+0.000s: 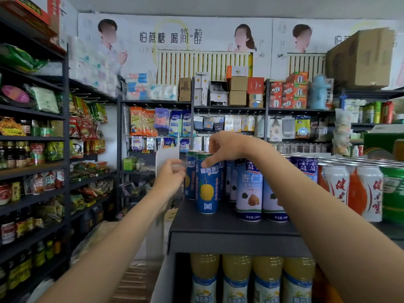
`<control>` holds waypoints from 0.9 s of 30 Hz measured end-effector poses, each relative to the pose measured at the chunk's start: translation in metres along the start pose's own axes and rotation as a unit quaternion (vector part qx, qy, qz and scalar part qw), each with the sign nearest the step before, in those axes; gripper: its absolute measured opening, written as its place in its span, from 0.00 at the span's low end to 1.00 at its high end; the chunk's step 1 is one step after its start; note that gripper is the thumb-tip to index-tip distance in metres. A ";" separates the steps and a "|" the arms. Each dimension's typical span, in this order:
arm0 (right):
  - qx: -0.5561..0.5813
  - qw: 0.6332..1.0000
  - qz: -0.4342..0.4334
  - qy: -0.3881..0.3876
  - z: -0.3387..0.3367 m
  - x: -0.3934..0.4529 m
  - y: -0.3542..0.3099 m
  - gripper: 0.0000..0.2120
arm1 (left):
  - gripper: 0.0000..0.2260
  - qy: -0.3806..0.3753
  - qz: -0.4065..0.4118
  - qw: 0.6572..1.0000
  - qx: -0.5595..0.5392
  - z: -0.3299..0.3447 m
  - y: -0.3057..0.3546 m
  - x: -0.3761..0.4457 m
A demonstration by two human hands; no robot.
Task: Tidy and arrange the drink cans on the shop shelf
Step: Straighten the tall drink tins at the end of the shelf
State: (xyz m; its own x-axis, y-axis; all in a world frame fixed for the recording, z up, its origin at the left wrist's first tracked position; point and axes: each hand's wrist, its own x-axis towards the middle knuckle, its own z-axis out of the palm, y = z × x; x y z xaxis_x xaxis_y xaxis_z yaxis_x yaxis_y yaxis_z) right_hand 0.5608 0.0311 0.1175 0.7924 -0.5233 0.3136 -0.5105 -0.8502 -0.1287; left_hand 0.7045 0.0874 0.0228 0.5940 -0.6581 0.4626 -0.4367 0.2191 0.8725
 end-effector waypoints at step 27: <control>-0.137 0.983 0.086 0.087 0.012 0.049 0.005 0.12 | 0.32 -0.051 0.084 0.994 0.055 0.011 -0.003 0.006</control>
State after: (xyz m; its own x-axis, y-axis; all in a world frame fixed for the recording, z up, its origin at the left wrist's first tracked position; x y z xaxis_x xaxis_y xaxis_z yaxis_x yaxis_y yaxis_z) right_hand 0.6011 0.0001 0.1205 0.6296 -0.6195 0.4689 -0.7215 -0.6901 0.0570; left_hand 0.7017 0.0748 0.0217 0.4364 -0.6901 0.5773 -0.5987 0.2562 0.7589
